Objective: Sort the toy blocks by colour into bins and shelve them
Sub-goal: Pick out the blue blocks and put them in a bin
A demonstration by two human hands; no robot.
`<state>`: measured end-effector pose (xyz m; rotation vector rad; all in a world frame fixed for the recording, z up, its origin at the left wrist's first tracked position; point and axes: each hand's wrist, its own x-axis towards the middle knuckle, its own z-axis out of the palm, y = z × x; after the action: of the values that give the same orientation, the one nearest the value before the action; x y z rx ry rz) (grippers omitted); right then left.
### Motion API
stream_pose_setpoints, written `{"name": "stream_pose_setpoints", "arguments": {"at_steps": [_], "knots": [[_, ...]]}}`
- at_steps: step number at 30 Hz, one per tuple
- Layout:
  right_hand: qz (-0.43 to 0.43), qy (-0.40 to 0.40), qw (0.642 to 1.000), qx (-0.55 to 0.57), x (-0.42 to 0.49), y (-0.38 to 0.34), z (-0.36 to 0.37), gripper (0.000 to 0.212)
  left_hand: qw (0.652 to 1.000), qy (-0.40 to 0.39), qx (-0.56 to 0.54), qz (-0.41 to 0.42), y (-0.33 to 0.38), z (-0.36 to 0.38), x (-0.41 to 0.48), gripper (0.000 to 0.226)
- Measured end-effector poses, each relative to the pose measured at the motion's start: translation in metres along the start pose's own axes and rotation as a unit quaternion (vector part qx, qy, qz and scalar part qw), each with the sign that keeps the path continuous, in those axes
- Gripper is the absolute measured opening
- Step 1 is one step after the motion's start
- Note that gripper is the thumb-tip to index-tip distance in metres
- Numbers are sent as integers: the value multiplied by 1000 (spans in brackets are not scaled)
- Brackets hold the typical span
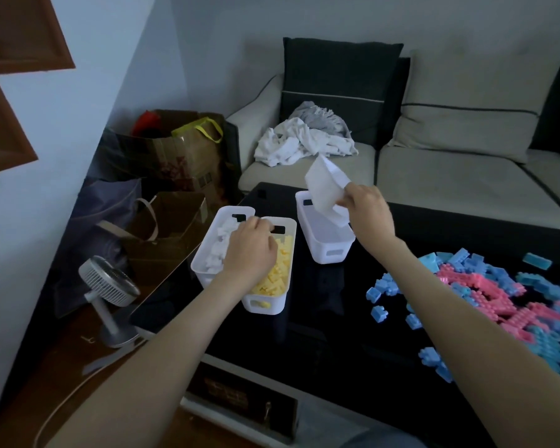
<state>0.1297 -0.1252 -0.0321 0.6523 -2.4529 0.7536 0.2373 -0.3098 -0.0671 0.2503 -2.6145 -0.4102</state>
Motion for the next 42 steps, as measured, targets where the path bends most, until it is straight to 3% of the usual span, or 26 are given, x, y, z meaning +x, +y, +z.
{"name": "stream_pose_setpoints", "arguments": {"at_steps": [4, 7, 11, 19, 21, 23, 27, 30, 33, 36, 40, 42], "knots": [[-133, 78, 988, -27, -32, -2, -29, 28, 992, -19, -113, 46, 16, -14, -16, 24], [-192, 88, 976, -60, -71, 4, -43, 24, 963, -95, -253, -18, 40, -18, -32, 20], [-217, 82, 969, -89, -121, 10, -66, 28, 910, -180, -361, -98, 66, -22, -44, 37], [-280, 46, 949, -137, -162, -12, -93, 25, 875, -283, -380, -98, 90, -31, -55, 40], [-298, 30, 941, -156, -170, -21, -90, 19, 889, -297, -342, -72, 93, -33, -58, 32], [-314, 10, 936, -160, -176, -28, -82, 15, 920, -291, -258, -41, 93, -35, -59, 10], [-326, -31, 936, -131, -182, -37, -63, 16, 949, -291, -121, -36, 86, -33, -61, 25], [-312, -62, 941, -116, -180, -36, -45, 19, 958, -279, -58, -31, 75, -28, -60, 24], [-280, -162, 942, -85, -183, -27, -33, 7, 974, -223, 12, -45, 72, -21, -60, 13], [-158, -226, 961, 23, -186, -20, -38, 29, 986, -136, 99, -4, 83, -16, -64, 27], [-30, -149, 983, 101, -183, -3, -64, 35, 988, -115, 34, 94, 113, -5, -75, 26], [84, -145, 981, 98, -185, 13, -85, 52, 980, -138, -13, 140, 129, 8, -82, 31]]}}
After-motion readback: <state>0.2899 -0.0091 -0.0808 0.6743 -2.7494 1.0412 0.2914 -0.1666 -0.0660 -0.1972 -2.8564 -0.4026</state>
